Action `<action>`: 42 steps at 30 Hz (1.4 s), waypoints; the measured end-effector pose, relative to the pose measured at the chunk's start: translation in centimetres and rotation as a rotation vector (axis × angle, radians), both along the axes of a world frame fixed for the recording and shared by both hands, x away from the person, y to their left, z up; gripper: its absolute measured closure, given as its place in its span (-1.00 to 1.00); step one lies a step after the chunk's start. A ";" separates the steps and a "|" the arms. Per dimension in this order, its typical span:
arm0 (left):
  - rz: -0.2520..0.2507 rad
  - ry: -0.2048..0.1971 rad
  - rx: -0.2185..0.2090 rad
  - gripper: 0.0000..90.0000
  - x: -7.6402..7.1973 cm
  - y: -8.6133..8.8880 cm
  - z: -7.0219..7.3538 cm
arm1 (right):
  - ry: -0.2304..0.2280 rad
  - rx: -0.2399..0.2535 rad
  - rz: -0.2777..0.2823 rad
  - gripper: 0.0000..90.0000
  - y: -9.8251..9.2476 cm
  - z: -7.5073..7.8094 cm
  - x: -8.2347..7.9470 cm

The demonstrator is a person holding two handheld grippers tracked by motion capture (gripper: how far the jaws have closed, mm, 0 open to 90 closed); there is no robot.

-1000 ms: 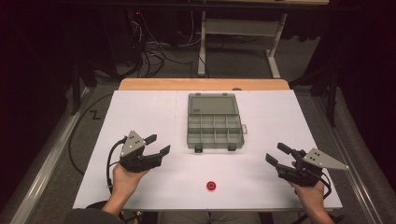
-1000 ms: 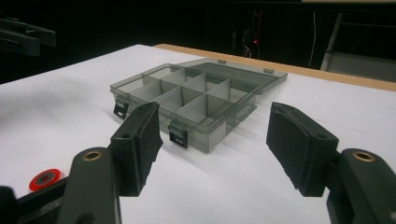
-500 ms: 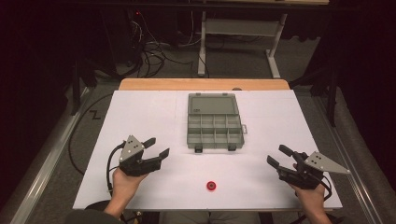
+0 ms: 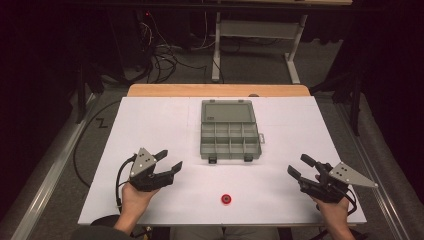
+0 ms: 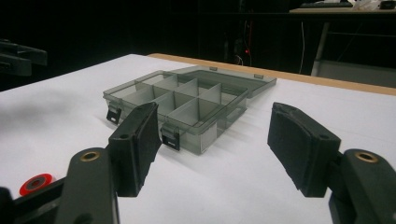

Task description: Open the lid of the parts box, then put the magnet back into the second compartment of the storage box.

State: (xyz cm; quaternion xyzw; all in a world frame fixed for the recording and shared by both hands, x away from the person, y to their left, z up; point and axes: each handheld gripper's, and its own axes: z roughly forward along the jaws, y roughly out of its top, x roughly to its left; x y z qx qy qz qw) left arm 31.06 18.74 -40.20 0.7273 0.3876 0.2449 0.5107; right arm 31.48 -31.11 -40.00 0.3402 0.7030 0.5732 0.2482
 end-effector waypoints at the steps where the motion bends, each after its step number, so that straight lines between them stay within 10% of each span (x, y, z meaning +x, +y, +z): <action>1: -0.002 -0.001 -0.002 -0.23 0.0 0.0 0.0 | 0.005 -0.001 0.000 -0.20 0.0 0.0 0.0; 42: 0.025 -0.018 -0.015 -0.24 -0.3 0.6 0.3 | 0.084 -0.078 0.078 -0.04 2.8 0.7 0.8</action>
